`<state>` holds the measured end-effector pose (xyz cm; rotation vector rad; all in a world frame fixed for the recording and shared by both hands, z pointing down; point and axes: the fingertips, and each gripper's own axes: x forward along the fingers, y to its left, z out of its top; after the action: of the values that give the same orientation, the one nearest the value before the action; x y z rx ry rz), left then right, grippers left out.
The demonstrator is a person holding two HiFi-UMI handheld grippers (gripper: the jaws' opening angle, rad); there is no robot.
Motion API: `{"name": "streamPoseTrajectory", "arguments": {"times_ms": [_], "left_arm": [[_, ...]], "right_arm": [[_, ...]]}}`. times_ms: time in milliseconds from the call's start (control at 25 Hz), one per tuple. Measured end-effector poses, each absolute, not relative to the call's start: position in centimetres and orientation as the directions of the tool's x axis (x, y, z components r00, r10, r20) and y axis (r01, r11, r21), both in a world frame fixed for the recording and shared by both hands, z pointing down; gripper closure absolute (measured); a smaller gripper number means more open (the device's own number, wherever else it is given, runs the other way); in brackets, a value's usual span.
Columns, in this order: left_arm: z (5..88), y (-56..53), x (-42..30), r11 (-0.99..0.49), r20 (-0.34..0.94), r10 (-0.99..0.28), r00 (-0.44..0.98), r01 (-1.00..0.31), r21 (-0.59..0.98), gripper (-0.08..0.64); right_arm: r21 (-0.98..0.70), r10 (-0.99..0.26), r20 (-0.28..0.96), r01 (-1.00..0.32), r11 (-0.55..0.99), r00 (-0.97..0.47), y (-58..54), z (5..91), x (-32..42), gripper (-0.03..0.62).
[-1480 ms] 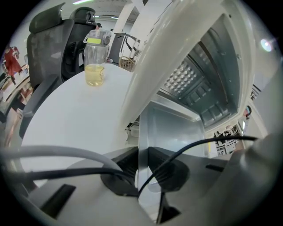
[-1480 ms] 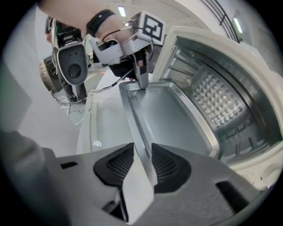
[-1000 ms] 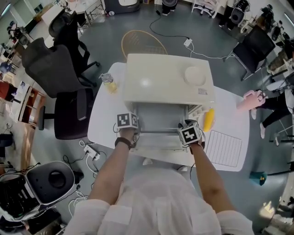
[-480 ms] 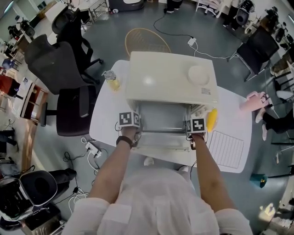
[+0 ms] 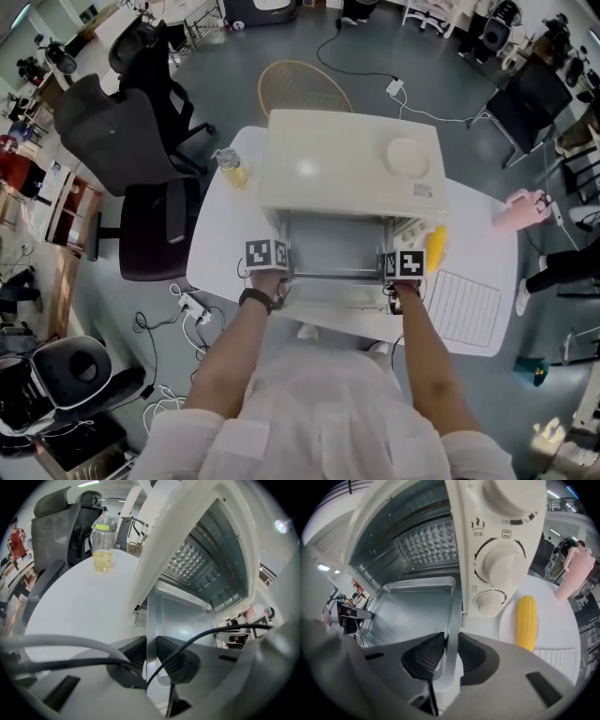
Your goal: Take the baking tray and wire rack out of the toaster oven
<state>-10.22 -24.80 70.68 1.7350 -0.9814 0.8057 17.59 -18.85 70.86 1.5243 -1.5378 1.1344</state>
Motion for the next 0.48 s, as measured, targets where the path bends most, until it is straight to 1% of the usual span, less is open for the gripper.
{"name": "streamPoseTrajectory", "arguments": {"times_ms": [480], "left_arm": [[69.5, -21.1, -11.4, -0.248, 0.836, -0.302, 0.458, -0.885, 0.395, 0.502]], "right_arm": [[-0.148, -0.426, 0.899, -0.985, -0.085, -0.098, -14.4, 70.6, 16.2, 0.503]]}}
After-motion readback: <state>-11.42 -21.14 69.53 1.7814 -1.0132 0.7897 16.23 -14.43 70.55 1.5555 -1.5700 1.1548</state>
